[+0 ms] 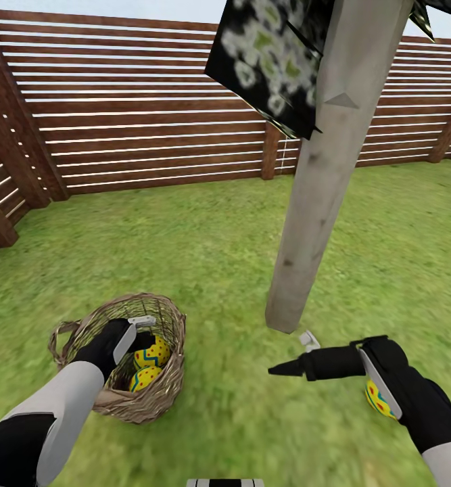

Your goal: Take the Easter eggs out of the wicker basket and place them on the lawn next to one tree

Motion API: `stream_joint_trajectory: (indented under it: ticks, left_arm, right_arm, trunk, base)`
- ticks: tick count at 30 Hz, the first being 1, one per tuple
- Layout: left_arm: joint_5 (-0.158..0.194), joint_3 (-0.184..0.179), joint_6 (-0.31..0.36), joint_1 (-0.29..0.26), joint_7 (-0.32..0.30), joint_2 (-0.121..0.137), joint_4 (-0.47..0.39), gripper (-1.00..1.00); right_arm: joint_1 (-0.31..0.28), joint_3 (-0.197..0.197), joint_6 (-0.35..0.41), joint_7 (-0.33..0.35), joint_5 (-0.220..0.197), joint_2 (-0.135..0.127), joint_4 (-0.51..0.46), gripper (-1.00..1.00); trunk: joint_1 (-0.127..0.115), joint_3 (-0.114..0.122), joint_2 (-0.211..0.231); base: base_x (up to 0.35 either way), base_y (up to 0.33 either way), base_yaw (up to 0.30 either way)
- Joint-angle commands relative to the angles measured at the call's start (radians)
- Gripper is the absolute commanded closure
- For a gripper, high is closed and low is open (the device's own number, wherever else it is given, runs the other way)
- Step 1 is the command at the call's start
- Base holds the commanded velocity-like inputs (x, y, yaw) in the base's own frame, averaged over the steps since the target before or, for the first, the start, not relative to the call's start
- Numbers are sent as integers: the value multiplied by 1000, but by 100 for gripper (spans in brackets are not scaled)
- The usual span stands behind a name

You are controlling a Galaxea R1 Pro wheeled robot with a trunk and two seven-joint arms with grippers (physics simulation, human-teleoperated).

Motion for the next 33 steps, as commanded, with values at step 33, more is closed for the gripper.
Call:
stream_joint_trajectory:
  ticks: [33]
  left_arm:
    - [11,1,1,0,7,21,-3,-100]
  right_arm:
    - [56,93,5,150,1,-64,-135,-100]
  trunk:
    - [0,-1,0]
  base:
    - [11,0,0]
